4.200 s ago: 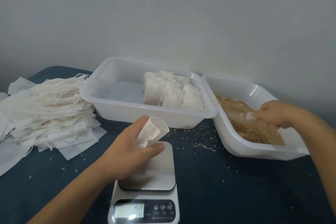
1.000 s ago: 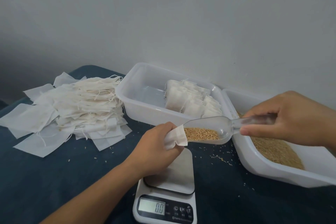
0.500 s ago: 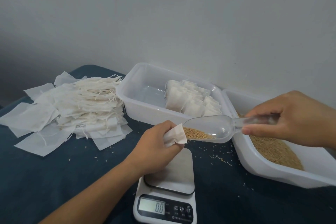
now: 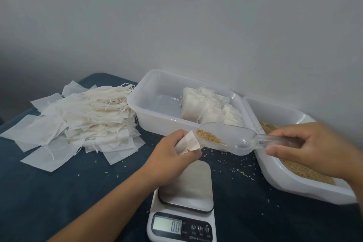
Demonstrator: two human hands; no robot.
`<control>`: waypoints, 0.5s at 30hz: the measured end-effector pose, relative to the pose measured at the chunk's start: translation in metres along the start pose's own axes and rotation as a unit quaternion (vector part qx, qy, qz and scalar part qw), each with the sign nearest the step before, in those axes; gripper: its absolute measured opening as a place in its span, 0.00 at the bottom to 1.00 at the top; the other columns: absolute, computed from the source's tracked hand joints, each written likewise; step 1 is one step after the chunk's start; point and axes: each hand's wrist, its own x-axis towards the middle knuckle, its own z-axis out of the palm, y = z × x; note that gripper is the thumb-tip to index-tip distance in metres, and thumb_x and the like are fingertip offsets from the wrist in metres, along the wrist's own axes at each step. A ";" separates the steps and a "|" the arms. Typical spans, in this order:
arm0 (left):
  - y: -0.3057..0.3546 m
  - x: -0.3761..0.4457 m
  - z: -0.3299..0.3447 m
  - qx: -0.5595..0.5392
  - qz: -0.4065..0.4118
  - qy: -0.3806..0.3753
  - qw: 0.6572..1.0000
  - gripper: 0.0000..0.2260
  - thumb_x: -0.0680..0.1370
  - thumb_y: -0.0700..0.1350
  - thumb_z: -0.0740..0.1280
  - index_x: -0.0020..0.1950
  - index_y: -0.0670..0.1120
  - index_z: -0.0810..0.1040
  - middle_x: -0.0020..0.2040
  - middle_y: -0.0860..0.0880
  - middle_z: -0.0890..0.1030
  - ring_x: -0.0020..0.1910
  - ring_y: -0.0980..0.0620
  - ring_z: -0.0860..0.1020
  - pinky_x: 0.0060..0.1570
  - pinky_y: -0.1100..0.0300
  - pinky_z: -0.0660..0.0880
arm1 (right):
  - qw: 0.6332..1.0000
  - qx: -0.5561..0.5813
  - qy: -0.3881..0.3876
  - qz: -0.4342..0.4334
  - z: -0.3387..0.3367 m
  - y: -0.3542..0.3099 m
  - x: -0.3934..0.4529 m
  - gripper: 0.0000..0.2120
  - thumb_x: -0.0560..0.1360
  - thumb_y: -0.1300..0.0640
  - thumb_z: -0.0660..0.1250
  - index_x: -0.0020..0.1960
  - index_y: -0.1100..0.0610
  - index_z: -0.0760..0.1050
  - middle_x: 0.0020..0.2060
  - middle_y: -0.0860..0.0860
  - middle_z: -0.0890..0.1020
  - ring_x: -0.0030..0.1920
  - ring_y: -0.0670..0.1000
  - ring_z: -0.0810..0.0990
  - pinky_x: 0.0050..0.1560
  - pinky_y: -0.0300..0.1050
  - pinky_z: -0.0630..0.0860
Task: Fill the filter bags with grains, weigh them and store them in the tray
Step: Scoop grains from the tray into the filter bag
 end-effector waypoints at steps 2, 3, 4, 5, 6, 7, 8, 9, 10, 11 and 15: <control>0.002 0.000 -0.001 -0.022 -0.004 -0.002 1.000 0.05 0.77 0.47 0.74 0.45 0.52 0.79 0.34 0.58 0.78 0.32 0.62 0.73 0.33 0.71 0.69 | 0.999 0.053 -0.002 0.008 0.009 0.005 -0.004 0.10 0.64 0.43 0.79 0.45 0.38 0.86 0.36 0.44 0.86 0.33 0.40 0.81 0.37 0.29 0.74; 0.003 -0.001 -0.002 -0.031 -0.006 -0.001 0.999 0.05 0.77 0.47 0.74 0.45 0.51 0.79 0.34 0.58 0.77 0.32 0.61 0.73 0.33 0.70 0.69 | 0.997 0.076 -0.005 0.008 0.015 0.008 -0.006 0.10 0.64 0.46 0.80 0.44 0.40 0.86 0.35 0.44 0.86 0.33 0.39 0.80 0.37 0.28 0.73; 0.004 -0.001 -0.002 -0.041 -0.007 -0.001 0.999 0.05 0.77 0.48 0.74 0.46 0.50 0.79 0.34 0.58 0.77 0.32 0.60 0.73 0.33 0.70 0.69 | 0.996 0.086 -0.003 0.007 0.021 0.012 -0.008 0.11 0.63 0.46 0.80 0.44 0.41 0.86 0.35 0.45 0.86 0.34 0.39 0.80 0.38 0.27 0.73; 0.005 -0.001 -0.003 -0.053 -0.009 -0.001 0.999 0.06 0.75 0.49 0.74 0.47 0.49 0.80 0.34 0.57 0.77 0.32 0.60 0.73 0.33 0.69 0.69 | 0.996 0.091 0.001 0.007 0.028 0.017 -0.009 0.12 0.62 0.44 0.80 0.45 0.43 0.86 0.36 0.47 0.86 0.35 0.41 0.81 0.40 0.29 0.74; 0.006 -0.002 -0.003 -0.063 -0.011 -0.004 0.998 0.08 0.74 0.51 0.74 0.48 0.49 0.81 0.35 0.57 0.78 0.32 0.59 0.73 0.34 0.69 0.69 | 0.996 0.092 0.007 0.011 0.035 0.021 -0.010 0.14 0.61 0.41 0.79 0.45 0.43 0.86 0.36 0.48 0.86 0.36 0.43 0.82 0.42 0.32 0.75; 0.007 -0.002 -0.003 -0.073 -0.014 -0.008 0.997 0.10 0.72 0.52 0.73 0.50 0.49 0.81 0.35 0.56 0.78 0.32 0.59 0.73 0.34 0.69 0.69 | 0.995 0.093 0.015 0.017 0.043 0.025 -0.011 0.15 0.62 0.38 0.80 0.45 0.43 0.85 0.37 0.50 0.86 0.37 0.46 0.83 0.43 0.35 0.76; 0.007 -0.002 -0.002 -0.086 -0.018 -0.013 0.996 0.12 0.72 0.52 0.73 0.52 0.49 0.82 0.35 0.57 0.78 0.32 0.60 0.73 0.33 0.70 0.69 | 0.995 0.089 0.024 0.023 0.050 0.029 -0.011 0.17 0.63 0.34 0.80 0.44 0.42 0.84 0.35 0.50 0.85 0.36 0.48 0.83 0.41 0.35 0.76; 0.007 -0.002 -0.002 -0.103 -0.025 -0.019 0.994 0.12 0.71 0.51 0.73 0.53 0.50 0.83 0.35 0.59 0.78 0.31 0.61 0.72 0.33 0.70 0.68 | 0.995 0.086 0.036 0.023 0.057 0.031 -0.010 0.19 0.62 0.30 0.78 0.43 0.43 0.83 0.33 0.50 0.83 0.32 0.48 0.79 0.37 0.33 0.74; 0.008 -0.001 -0.002 -0.122 -0.033 -0.029 0.992 0.10 0.71 0.51 0.73 0.52 0.52 0.83 0.34 0.60 0.77 0.31 0.62 0.72 0.32 0.70 0.68 | 0.994 0.091 0.050 0.020 0.065 0.032 -0.008 0.21 0.61 0.29 0.75 0.41 0.45 0.81 0.29 0.49 0.79 0.29 0.46 0.74 0.34 0.33 0.71; 0.008 -0.001 -0.002 -0.141 -0.041 -0.044 0.988 0.08 0.71 0.51 0.73 0.50 0.54 0.84 0.35 0.59 0.76 0.31 0.62 0.71 0.32 0.70 0.68 | 0.991 0.118 0.063 0.014 0.075 0.030 -0.004 0.21 0.61 0.31 0.74 0.40 0.47 0.79 0.27 0.48 0.74 0.27 0.43 0.70 0.31 0.32 0.69; 0.009 -0.002 -0.005 -0.210 -0.070 -0.116 0.968 0.06 0.69 0.56 0.73 0.45 0.58 0.84 0.40 0.54 0.75 0.38 0.58 0.71 0.38 0.65 0.69 | 0.966 0.250 0.068 -0.021 0.106 0.014 0.016 0.19 0.72 0.46 0.79 0.38 0.54 0.71 0.29 0.45 0.70 0.28 0.43 0.69 0.30 0.33 0.68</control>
